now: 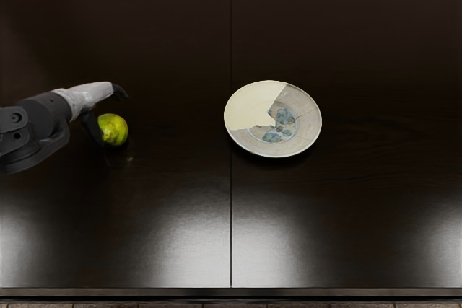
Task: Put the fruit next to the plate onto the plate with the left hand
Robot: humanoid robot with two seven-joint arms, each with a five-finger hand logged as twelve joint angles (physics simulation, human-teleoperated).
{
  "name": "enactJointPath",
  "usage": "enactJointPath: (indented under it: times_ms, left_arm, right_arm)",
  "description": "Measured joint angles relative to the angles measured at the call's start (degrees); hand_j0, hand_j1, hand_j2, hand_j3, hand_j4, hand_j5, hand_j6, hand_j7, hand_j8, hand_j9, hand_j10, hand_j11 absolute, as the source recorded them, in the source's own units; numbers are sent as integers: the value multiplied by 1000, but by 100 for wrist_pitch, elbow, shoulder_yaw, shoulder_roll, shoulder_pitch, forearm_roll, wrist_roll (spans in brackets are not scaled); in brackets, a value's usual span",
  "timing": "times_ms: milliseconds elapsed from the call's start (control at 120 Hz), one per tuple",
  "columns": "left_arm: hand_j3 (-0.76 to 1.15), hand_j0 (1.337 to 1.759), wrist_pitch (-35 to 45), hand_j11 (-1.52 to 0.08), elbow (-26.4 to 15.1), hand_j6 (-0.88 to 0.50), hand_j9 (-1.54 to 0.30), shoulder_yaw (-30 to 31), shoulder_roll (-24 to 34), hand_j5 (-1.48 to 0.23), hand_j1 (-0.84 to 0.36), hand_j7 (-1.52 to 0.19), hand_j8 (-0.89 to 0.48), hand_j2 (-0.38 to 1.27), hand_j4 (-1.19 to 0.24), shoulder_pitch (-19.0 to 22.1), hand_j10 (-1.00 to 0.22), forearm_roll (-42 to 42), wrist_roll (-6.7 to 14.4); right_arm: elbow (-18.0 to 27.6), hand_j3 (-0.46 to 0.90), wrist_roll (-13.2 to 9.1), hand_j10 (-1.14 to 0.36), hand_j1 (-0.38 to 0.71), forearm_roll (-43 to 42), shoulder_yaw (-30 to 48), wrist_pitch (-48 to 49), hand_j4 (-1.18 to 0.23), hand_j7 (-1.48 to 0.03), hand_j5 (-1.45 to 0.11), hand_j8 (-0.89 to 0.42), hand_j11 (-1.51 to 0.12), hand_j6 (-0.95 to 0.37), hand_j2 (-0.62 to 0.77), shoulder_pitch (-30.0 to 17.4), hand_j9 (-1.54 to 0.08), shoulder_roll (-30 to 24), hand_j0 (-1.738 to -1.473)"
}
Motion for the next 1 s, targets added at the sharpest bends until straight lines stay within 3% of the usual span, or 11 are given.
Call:
enactJointPath:
  times_ms: [450, 1000]
  left_arm:
    - [0, 1658, 133, -325, 54, -255, -325, 190, -250, -326, 31, -325, -255, 63, -253, 5, -253, 26, -2]
    - [0, 1658, 348, -335, 288, -263, -335, 472, -278, -336, 42, -336, -263, 56, -262, 18, -262, 337, -2]
  right_arm:
    - [-1, 0, 0, -29, -314, 0, 0, 0, -30, -38, -38, -30, -38, -30, -6, 0, -38, 0, -1658]
    - [-1, 0, 9, -29, -314, 0, 0, 0, -30, -38, -38, -30, -38, -30, -6, 0, -38, 0, -1658]
